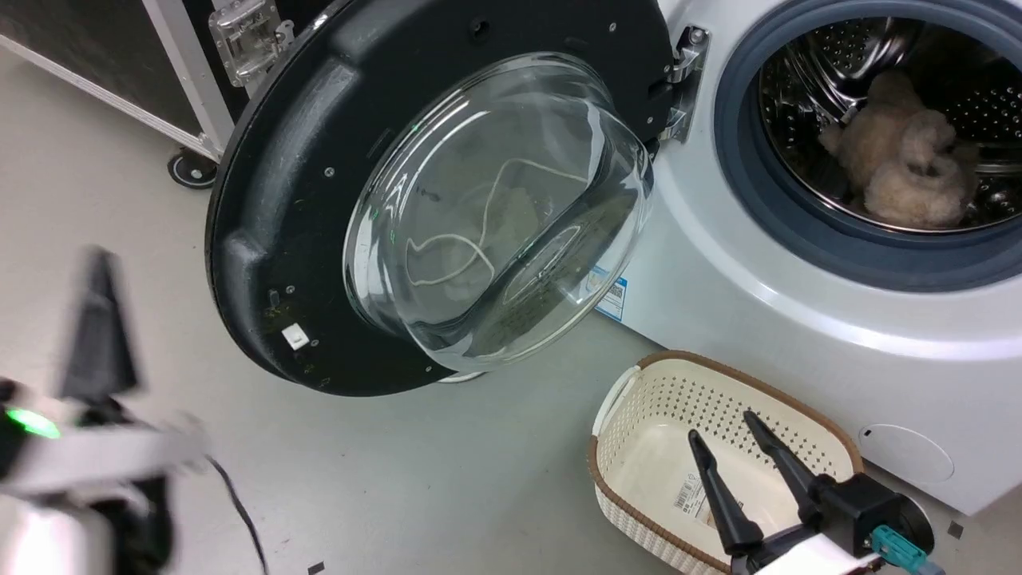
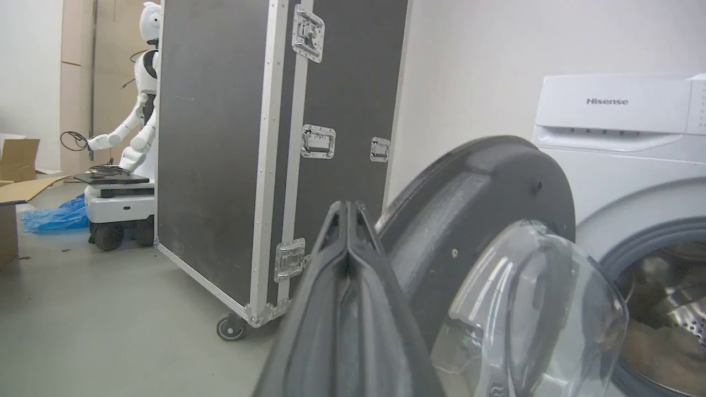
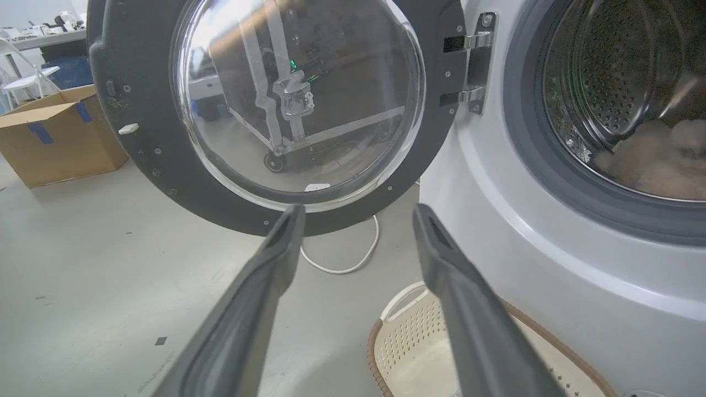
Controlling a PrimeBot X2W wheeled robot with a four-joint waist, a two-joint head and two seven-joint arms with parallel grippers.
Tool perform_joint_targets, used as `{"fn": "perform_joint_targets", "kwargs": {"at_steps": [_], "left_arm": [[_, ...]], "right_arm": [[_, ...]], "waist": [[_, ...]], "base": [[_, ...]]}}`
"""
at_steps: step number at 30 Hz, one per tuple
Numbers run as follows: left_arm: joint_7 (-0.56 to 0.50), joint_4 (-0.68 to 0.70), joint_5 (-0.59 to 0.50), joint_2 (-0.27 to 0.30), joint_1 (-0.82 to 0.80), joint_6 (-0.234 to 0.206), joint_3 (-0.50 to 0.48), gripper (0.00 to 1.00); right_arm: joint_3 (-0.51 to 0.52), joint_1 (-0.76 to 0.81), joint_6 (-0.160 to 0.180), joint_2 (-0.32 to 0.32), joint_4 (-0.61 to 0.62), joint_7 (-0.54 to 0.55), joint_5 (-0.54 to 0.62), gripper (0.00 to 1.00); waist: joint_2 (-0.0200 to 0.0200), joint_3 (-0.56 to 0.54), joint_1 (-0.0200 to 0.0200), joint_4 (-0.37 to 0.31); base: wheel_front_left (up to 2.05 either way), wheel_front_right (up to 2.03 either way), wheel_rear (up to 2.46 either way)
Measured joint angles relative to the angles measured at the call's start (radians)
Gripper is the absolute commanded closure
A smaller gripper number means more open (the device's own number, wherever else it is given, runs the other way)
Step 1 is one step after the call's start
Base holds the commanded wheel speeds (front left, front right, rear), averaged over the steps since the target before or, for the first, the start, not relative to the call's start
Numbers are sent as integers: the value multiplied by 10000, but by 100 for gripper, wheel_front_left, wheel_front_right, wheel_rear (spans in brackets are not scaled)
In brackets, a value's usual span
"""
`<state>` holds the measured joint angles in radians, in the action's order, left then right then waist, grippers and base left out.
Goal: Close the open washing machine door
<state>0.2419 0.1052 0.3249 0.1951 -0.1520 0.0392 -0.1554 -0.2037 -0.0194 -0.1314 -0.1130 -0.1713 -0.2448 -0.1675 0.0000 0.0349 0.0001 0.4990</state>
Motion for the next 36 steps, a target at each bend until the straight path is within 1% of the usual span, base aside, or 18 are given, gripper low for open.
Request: {"fn": "perform_joint_targets", "kwargs": {"at_steps": [2,4,5,6,7,11,16,19,23,26,27,28,29,30,33,35,36], "left_arm": [[-244,-270,836,174,-608,29,-608,100],[-759,-790,1651,466,-1232,40,-1149,100],[-759,-790,1651,466,-1232,40,-1149,100],[-1344,-1338,2518,663,-1836,38,-1628,100],[-1593,-1630,3028,696,-2125,36,-1904,100],[-2748,-2964,4443,1037,-2947,-142,-2679,100],[-4899,-4671,6355,1074,-3655,-537,-3204,100],[-6069,-5150,7304,1001,-3888,-713,-3381,100],[-7311,-5196,8073,976,-3924,-700,-3413,100],[-8272,-4830,8592,909,-3738,-443,-3310,100],[-8272,-4830,8592,909,-3738,-443,-3310,100],[-8865,-4544,8849,928,-3443,-270,-3206,100],[-8865,-4544,8849,928,-3443,-270,-3206,100],[-9388,-4259,9110,848,-3139,-165,-3099,100],[-10101,-3804,9488,589,-2658,6,-2905,100],[-10604,-3473,9802,382,-2300,42,-2780,100],[-10604,-3473,9802,382,-2300,42,-2780,100]], "right_arm": [[-15,-1,0,-4,84,-25,6,0],[-29,-2,0,-38,153,-36,6,0],[-29,-2,0,-38,153,-36,6,0],[-56,-12,0,-107,184,-35,4,0],[-63,-15,0,-153,213,-33,4,0],[-111,-60,0,-336,291,13,-15,0],[-102,-120,0,-493,334,52,-104,0],[-111,-142,0,-562,330,52,-171,0],[-123,-155,0,-598,316,67,-188,0],[-136,-170,0,-593,268,79,-194,0],[-136,-170,0,-593,268,79,-194,0],[-157,-172,0,-573,221,100,-203,0],[-157,-172,0,-573,221,100,-203,0],[-109,-171,0,-512,199,98,-203,0],[56,-169,0,-384,171,63,-201,0],[236,-168,0,-341,146,36,-196,0],[236,-168,0,-341,146,36,-196,0]], "waist": [[0,95,0,-61],[0,260,1,-183],[0,260,1,-183],[1,414,1,-343],[0,494,1,-436],[1,808,1,-822],[0,1116,2,-1199],[0,1193,2,-1313],[0,1146,0,-1362],[0,1052,0,-1366],[0,1052,0,-1366],[0,967,-1,-1362],[0,967,-1,-1362],[0,862,-2,-1360],[0,674,-1,-1365],[0,535,-2,-1376],[0,535,-2,-1376]], "base": [[0,0,0],[0,0,0],[0,0,0],[0,0,0],[0,0,0],[0,0,0],[0,0,0],[0,0,0],[0,0,0],[0,0,0],[0,0,0],[0,0,0],[0,0,0],[0,0,0],[0,0,0],[0,0,0],[0,0,0]]}}
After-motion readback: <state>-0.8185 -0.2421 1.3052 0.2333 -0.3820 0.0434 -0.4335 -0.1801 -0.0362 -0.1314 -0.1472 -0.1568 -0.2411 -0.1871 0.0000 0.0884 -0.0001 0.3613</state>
